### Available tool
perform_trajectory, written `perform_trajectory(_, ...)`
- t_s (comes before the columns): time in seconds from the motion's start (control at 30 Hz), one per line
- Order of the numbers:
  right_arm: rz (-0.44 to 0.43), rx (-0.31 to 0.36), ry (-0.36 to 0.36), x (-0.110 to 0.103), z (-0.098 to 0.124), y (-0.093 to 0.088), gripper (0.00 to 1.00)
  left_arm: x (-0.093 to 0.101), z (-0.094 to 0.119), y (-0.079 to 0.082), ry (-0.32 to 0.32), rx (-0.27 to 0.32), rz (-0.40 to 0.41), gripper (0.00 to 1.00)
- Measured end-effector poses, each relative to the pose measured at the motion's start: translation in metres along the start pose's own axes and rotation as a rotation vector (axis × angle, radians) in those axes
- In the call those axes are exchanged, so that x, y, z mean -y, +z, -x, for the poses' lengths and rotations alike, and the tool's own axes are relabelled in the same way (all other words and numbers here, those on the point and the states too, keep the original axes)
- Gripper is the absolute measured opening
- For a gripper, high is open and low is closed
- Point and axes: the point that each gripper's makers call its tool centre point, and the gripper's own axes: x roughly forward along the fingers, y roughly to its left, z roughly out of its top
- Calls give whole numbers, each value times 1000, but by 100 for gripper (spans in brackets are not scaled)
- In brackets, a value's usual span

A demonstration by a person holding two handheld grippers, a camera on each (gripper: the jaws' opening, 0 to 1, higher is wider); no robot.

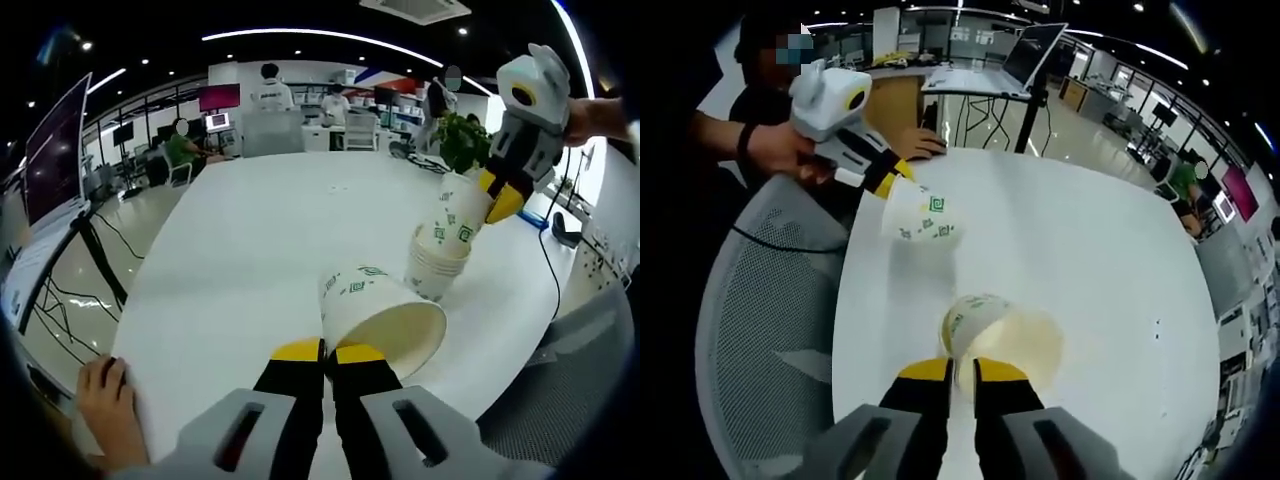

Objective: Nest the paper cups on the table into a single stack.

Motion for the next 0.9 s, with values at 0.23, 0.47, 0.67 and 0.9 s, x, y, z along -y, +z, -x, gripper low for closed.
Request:
perform_trajectory(0.23,18,18,-1,0,-2,11,4,1,2,3,-1,5,5,0)
perform_trajectory(0.47,35,28,-3,-1,-4,20,4,-1,3,4,2,12,11,0)
perform_trajectory(0.67,37,26,-4,1,-4,22,4,-2,4,6,2,18,18,0)
perform_trajectory(0.9,26,23,-5,1,-5,19,4,-2,4,11,-1,25,13,0)
